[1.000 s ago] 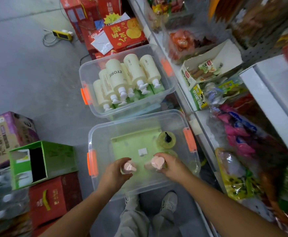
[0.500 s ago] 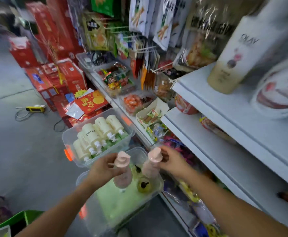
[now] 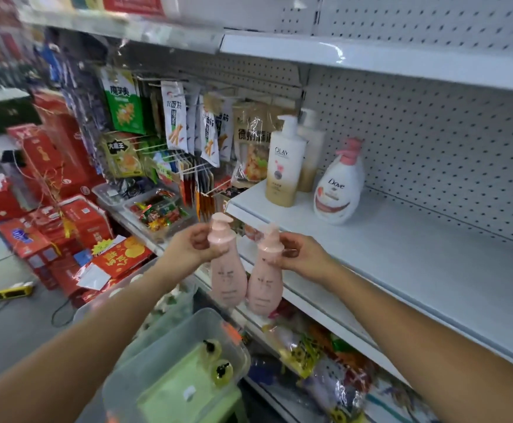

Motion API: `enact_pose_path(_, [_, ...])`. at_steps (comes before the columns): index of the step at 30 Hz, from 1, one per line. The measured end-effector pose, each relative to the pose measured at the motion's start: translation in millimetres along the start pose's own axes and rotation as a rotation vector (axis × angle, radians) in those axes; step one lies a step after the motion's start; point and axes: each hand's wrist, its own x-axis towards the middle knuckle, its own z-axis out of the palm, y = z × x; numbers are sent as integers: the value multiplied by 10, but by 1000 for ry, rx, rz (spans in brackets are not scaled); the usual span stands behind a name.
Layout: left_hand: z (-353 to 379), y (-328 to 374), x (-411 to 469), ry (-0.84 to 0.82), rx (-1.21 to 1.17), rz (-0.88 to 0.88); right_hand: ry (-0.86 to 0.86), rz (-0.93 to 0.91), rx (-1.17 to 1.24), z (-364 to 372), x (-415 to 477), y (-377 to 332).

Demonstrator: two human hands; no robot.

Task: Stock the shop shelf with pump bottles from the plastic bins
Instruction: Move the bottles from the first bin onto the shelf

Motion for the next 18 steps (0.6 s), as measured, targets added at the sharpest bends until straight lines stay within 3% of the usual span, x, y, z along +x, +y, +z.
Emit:
enact_pose_path(9, [446, 676, 201, -134, -17, 146, 217, 29, 137, -799, -587, -393])
enact_pose_path(18, [974, 916, 751, -303, -76, 205, 427, 51, 57, -1327, -726, -453])
